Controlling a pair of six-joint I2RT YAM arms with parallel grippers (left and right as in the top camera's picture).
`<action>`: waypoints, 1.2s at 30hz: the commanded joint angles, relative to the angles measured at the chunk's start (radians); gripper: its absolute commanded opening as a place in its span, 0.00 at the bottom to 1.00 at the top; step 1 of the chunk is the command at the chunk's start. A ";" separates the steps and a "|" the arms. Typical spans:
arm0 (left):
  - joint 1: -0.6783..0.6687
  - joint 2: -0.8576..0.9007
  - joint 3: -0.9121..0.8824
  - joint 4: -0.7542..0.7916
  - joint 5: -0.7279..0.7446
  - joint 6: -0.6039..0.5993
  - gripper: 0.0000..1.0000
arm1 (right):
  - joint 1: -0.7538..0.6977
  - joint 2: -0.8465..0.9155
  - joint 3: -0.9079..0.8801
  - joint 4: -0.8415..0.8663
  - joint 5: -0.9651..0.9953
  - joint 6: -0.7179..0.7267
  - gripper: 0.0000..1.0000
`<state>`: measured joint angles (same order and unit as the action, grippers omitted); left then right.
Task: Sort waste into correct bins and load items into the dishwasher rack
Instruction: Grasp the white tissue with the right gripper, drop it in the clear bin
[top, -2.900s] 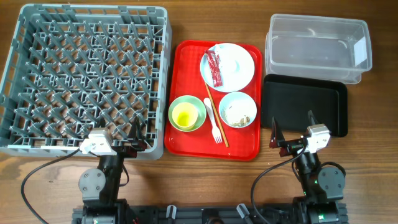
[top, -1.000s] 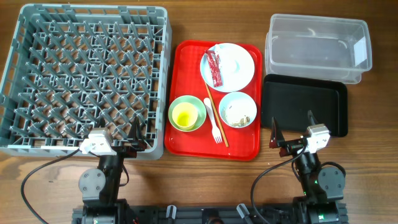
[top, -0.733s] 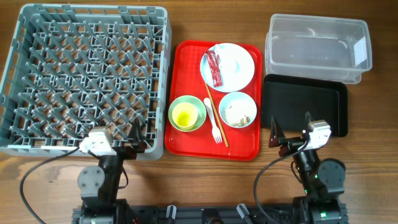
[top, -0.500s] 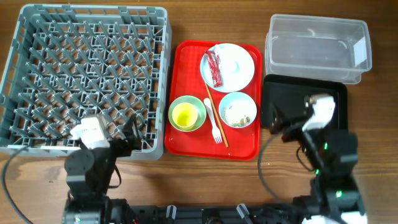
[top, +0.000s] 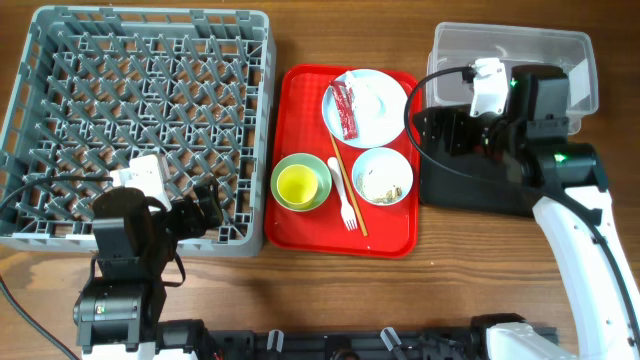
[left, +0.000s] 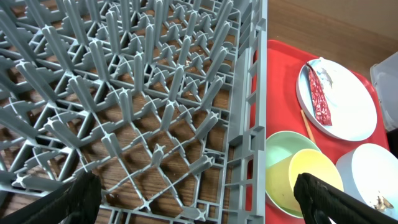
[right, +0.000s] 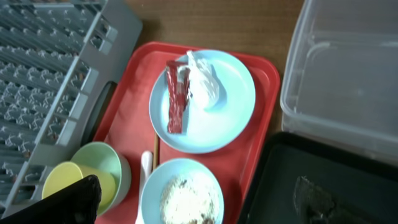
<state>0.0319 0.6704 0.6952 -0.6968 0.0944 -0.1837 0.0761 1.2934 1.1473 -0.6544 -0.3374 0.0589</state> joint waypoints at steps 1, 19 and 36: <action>-0.004 -0.003 0.022 0.002 -0.009 0.016 1.00 | 0.020 0.037 0.053 0.010 -0.025 0.012 1.00; -0.004 -0.003 0.022 0.030 -0.009 0.016 1.00 | 0.208 0.770 0.462 0.149 0.219 -0.075 0.96; -0.004 -0.003 0.022 0.030 -0.009 0.016 1.00 | 0.209 0.895 0.412 0.129 0.206 0.049 0.53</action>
<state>0.0319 0.6704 0.6952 -0.6704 0.0944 -0.1837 0.2806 2.1735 1.5684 -0.5308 -0.1299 0.0898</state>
